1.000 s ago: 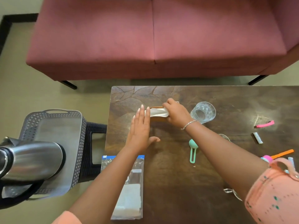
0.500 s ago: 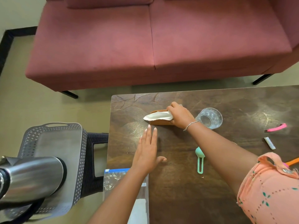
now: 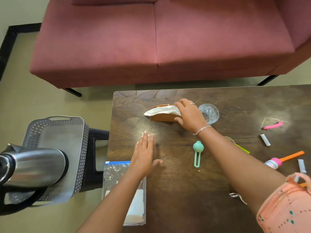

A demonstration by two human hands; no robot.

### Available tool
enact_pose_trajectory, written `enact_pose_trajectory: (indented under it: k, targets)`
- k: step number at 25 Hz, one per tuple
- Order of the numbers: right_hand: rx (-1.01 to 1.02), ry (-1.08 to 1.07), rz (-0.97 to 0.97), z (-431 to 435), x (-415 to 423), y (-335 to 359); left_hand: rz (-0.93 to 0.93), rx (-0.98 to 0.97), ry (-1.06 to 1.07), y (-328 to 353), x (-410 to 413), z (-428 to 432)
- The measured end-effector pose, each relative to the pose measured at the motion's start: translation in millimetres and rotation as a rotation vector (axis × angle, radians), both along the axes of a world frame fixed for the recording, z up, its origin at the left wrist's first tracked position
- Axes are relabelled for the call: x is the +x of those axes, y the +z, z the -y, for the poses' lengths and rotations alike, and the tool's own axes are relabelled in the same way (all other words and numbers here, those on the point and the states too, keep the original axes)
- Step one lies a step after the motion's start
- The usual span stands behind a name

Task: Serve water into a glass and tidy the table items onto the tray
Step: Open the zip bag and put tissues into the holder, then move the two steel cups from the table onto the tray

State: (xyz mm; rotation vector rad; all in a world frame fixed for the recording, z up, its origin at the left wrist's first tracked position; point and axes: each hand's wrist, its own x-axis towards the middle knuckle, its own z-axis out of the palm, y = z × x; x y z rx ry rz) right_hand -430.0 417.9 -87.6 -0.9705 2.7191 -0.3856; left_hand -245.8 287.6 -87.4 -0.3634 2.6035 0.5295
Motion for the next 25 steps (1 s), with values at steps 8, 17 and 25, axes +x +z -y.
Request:
enact_pose_trajectory:
  k: [8,17,25]
  targets:
    - [-0.111,-0.041,-0.072,-98.3,103.6,5.1,0.076,0.023,0.066,16.2,44.3,-41.6]
    - [-0.084,-0.125,-0.074,-153.2,160.6,5.2,0.152,0.036,0.125,18.4,95.3,-34.3]
    - [-0.07,-0.374,-0.014,-193.0,183.7,16.2,0.283,0.062,0.076,17.3,119.2,-33.2]
